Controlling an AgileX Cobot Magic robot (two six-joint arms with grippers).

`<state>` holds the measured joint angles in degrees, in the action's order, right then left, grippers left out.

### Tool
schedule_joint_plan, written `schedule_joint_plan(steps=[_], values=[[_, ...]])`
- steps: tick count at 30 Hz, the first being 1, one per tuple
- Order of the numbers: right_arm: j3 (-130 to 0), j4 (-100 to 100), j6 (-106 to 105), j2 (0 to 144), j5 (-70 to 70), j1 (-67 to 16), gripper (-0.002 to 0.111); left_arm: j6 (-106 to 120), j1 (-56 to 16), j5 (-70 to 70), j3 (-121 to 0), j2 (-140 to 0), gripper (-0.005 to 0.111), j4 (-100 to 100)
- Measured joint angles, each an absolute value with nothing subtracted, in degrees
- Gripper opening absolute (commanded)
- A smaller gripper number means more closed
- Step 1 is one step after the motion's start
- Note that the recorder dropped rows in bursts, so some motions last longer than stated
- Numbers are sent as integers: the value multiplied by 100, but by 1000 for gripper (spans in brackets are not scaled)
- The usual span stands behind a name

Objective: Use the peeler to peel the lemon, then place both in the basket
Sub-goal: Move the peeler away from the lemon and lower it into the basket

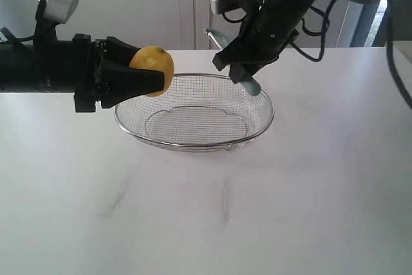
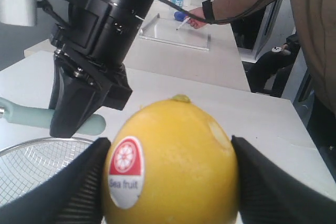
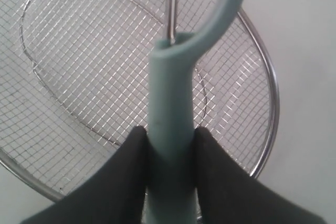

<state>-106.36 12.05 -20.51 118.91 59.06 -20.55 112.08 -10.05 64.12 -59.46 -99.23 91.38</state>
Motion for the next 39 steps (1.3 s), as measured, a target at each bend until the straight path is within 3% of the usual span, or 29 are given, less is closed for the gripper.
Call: schedule_joint_plan(steps=[11, 39], values=[[-11738, 1168, -2051, 12863, 6730, -2055, 0, 11208, -1005, 6412, -5946, -9923, 0, 9138], [-11771, 1762, -1801, 13564, 6374, -2055, 0, 11208, -1005, 6412, -5946, -9923, 0, 9138]])
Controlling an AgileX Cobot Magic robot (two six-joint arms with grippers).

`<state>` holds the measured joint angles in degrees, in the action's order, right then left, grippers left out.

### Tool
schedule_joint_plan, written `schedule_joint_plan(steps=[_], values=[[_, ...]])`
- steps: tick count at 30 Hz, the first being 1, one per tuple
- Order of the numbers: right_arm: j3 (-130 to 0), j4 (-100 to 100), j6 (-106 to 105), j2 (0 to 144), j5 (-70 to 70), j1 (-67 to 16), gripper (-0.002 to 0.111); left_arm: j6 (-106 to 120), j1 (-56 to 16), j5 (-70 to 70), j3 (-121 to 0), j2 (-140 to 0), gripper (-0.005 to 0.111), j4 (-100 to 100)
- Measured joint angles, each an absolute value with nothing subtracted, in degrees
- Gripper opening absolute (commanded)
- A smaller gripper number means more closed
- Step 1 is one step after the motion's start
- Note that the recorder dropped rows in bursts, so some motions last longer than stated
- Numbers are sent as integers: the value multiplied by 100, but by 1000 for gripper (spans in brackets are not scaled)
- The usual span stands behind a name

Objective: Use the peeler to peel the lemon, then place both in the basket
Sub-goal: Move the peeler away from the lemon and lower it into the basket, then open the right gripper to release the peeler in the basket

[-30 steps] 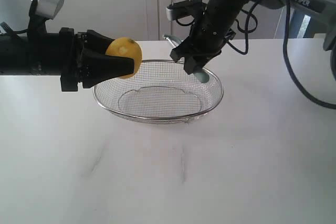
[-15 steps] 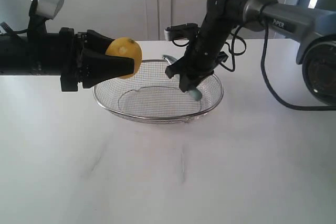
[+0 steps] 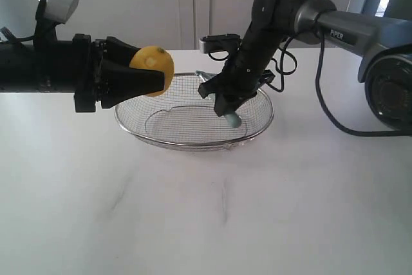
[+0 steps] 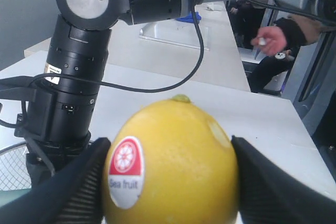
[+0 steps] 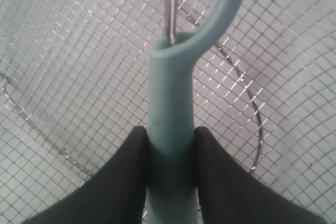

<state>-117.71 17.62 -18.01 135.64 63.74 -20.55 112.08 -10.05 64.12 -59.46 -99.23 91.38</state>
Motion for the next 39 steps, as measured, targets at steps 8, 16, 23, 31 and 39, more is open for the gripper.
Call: schedule_joint_plan(steps=[8, 16, 23, 31, 39], values=[[-11771, 1800, -1684, 13791, 6525, -2055, 0, 11208, -1005, 6412, -5946, -9923, 0, 9138], [-11771, 1831, -1564, 13861, 6540, -2055, 0, 11208, -1005, 6412, -5946, -9923, 0, 9138], [-11771, 1831, -1542, 13861, 6540, -2055, 12, 11208, -1005, 6412, -5946, -9923, 0, 9138], [-11771, 1831, -1542, 13861, 6540, -2055, 23, 11208, -1005, 6412, -5946, -9923, 0, 9138], [-11771, 1810, -1542, 13861, 6497, -2055, 30, 11208, -1005, 6412, -5946, -9923, 0, 9138]])
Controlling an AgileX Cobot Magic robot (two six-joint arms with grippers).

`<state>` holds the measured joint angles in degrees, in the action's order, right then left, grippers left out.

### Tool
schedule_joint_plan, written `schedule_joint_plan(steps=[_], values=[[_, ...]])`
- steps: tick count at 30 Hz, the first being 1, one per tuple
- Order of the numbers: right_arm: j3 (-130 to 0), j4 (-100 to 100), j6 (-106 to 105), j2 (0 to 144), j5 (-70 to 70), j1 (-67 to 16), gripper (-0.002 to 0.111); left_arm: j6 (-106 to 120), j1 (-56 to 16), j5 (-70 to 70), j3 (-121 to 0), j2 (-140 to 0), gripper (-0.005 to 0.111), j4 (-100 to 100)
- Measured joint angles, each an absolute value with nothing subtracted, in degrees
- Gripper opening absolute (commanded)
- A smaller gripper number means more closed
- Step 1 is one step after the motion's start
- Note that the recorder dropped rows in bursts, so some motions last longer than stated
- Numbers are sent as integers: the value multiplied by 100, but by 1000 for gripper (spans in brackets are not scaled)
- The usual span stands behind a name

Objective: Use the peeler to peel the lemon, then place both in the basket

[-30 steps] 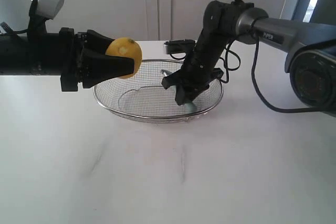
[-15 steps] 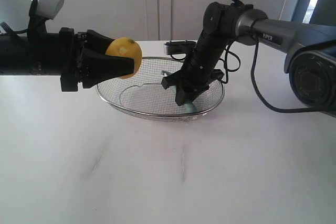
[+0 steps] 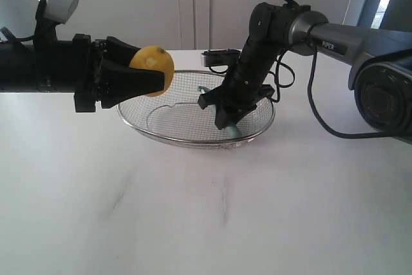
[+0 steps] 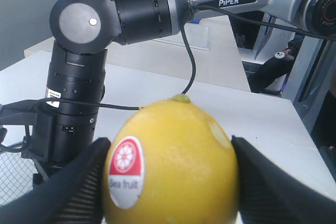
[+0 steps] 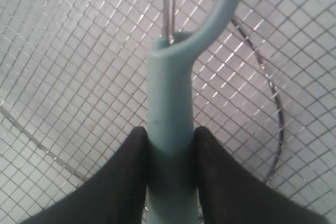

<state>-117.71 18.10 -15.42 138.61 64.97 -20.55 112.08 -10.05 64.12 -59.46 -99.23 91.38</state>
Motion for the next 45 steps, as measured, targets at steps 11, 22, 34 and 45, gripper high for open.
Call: schedule_joint_plan(steps=[11, 22, 34, 45], values=[[-11771, 1714, -1542, 13861, 6402, -2055, 35, 11208, -1005, 6412, -5946, -9923, 0, 9138], [-11771, 1513, -1542, 13658, 6215, -2055, 39, 11208, -1005, 6412, -5946, -9923, 0, 9138], [-11783, 1488, -1400, 13310, 6209, -2055, 39, 11208, -1005, 6412, -5946, -9923, 0, 9138], [-11795, 1499, -1193, 13243, 6350, -2055, 35, 11208, -1005, 6412, -5946, -9923, 0, 9138]])
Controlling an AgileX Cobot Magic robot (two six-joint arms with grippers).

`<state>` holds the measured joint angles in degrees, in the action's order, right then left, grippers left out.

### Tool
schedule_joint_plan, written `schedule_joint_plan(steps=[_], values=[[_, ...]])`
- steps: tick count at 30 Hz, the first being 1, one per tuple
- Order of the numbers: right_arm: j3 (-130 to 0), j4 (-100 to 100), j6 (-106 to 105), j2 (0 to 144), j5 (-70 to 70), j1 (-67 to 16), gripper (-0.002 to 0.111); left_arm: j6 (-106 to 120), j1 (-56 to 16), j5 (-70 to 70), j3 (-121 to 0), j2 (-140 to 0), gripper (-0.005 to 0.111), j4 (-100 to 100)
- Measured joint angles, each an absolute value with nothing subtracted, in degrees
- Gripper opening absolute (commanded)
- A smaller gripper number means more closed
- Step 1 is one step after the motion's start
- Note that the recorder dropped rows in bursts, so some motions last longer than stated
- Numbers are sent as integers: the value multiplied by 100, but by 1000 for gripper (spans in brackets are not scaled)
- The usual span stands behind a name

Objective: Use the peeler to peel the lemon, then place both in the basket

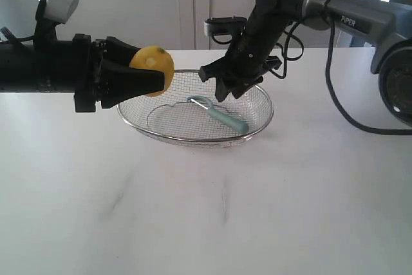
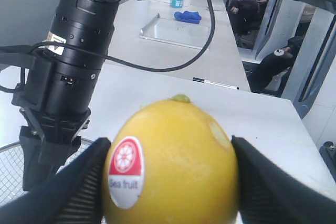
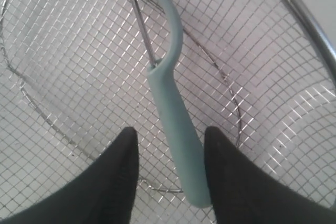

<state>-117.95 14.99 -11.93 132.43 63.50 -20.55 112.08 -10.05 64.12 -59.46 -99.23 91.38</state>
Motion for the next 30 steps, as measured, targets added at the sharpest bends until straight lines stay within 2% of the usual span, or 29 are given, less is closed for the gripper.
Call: schedule_joint_plan(steps=[2, 5, 6, 15, 30], values=[[-11795, 1510, -1193, 13191, 6379, -2055, 24, 11208, -1005, 6412, -5946, -9923, 0, 9138], [-11795, 1602, -1193, 13155, 6418, -2055, 2, 11208, -1005, 6412, -5946, -9923, 0, 9138], [-11795, 1630, -1193, 13151, 6432, -2055, 0, 11208, -1005, 6412, -5946, -9923, 0, 9138], [-11795, 1812, -1055, 13122, 6517, -2055, 0, 11208, -1005, 6412, -5946, -9923, 0, 9138], [-11795, 1282, 712, 12878, 6752, -2055, 0, 11208, -1005, 6412, -5946, -9923, 0, 9138]])
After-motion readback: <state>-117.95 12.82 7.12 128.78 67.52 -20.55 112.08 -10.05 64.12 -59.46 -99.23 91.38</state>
